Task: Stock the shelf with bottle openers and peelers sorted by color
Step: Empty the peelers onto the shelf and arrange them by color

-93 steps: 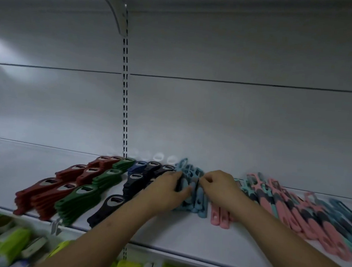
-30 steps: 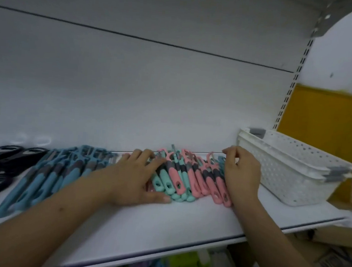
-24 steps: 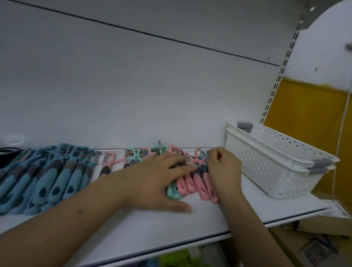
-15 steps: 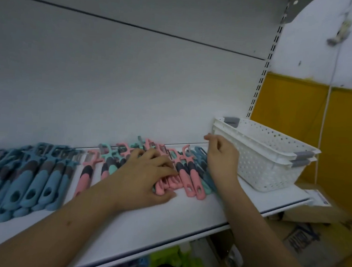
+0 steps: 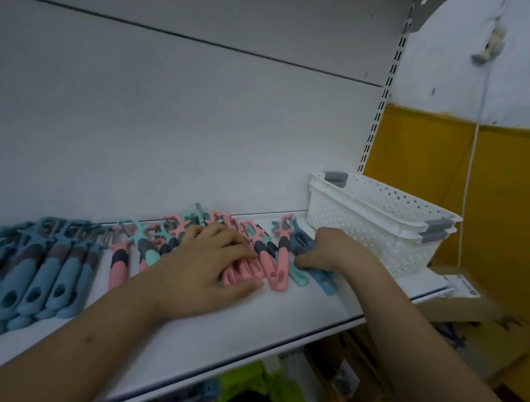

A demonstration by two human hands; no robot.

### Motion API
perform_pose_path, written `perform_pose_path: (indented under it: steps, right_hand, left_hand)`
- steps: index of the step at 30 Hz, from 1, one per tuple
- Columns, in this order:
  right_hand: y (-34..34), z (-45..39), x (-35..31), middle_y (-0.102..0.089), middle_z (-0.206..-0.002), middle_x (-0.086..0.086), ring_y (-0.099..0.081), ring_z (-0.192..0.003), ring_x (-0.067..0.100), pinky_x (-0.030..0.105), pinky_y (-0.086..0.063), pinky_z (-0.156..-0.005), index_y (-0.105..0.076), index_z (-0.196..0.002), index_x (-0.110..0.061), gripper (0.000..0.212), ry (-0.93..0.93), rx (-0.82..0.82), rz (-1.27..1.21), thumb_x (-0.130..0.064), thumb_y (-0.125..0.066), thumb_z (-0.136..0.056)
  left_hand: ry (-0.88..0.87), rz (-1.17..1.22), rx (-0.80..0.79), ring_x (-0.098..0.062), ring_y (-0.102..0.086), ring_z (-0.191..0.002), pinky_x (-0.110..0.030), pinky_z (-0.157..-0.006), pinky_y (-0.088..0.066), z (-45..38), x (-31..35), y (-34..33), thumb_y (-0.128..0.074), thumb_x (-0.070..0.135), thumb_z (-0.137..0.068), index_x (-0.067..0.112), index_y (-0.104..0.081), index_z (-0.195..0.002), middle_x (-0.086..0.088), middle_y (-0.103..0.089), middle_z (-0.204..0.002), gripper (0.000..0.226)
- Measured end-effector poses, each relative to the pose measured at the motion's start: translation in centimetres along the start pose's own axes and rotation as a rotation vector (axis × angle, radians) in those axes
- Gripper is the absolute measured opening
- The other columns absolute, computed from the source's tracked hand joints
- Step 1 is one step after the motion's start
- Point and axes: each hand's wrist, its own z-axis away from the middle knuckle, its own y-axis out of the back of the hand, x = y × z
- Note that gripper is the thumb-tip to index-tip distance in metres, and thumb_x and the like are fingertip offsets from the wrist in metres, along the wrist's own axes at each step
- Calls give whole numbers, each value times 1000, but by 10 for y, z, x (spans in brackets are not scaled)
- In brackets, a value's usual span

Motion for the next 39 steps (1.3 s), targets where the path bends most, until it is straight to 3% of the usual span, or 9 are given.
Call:
perform_pose_path:
  steps: [12, 16, 20, 23, 25, 31, 34, 37, 39]
  right_hand:
    - [-6, -25, -8, -65, -93, 13, -67, -80, 32, 35, -55, -70, -56, -101, -6, 19, 55, 494, -488, -20, -63, -91]
    - [11, 6, -51, -60, -65, 6, -55, -50, 15, 29, -49, -54, -60, -79, -13, 23, 185, 283, -996, -29, -66, -93]
    - [8, 32, -100, -70, -82, 12, -69, -65, 19, 31, -60, -62, -60, -98, -5, 19, 276, -110, -1410, -23, -60, -99]
    - [2, 42, -128, -73, -99, 15, -72, -74, 21, 31, -62, -64, -60, -108, 0, 21, 355, -202, -1364, -19, -60, -99]
    - [-1, 49, -145, -72, -96, 15, -68, -73, 22, 31, -60, -64, -60, -106, 1, 19, 404, -164, -1319, -17, -60, -98]
    - [-2, 52, -170, -65, -63, 0, -52, -46, 12, 28, -46, -52, -59, -77, -13, 21, 444, 94, -1079, -23, -61, -96]
    - [3, 48, -176, -58, -61, 2, -49, -44, 11, 26, -44, -50, -56, -75, -13, 23, 420, 24, -1042, -22, -60, -96]
    - [4, 46, -190, -57, -63, 2, -49, -45, 9, 24, -44, -48, -56, -81, -10, 16, 377, -119, -1045, -17, -60, -95]
    - [0, 46, -204, -62, -69, 3, -53, -53, 12, 28, -46, -55, -60, -87, -7, 13, 365, -194, -1020, -17, -62, -94]
  left_hand:
    - [252, 252, 388, -3, -53, -102, -35, -94, -43, -3, -19, 3, -31, 51, -98, 30, -66, -110, 19, -59, -107, 43]
    - [290, 211, 388, -7, -55, -98, -34, -90, -44, -2, -21, 10, -36, 45, -96, 28, -67, -110, 15, -62, -105, 37]
    - [496, -149, 252, -25, -60, -96, -38, -85, -47, 18, -26, 34, -21, 52, -89, 21, -65, -114, -1, -64, -104, 59]
    - [599, -278, -39, -35, -52, -119, -44, -102, -40, 48, -11, 26, 8, 79, -78, 24, -50, -136, -14, -56, -130, 99]
    - [688, -154, -230, -42, -17, -147, -53, -119, -14, 61, 0, 14, 14, 93, -64, 30, -15, -156, -22, -18, -160, 115]
    - [647, 79, -361, -42, 17, -148, -63, -117, 4, 44, 7, 14, -25, 90, -78, 26, 13, -156, -14, 18, -163, 108]
    - [512, 231, -311, -28, 11, -152, -51, -122, 0, 51, 3, 28, -33, 85, -82, 35, 1, -157, 0, 11, -165, 96]
    - [364, 243, -96, -10, -27, -143, -19, -112, -18, 80, -17, 59, -52, 54, -95, 32, -27, -153, 5, -24, -160, 67]
    - [293, 92, 60, -11, -50, -122, -23, -104, -39, 105, -34, 82, -54, 39, -98, 27, -49, -140, 3, -50, -139, 45]
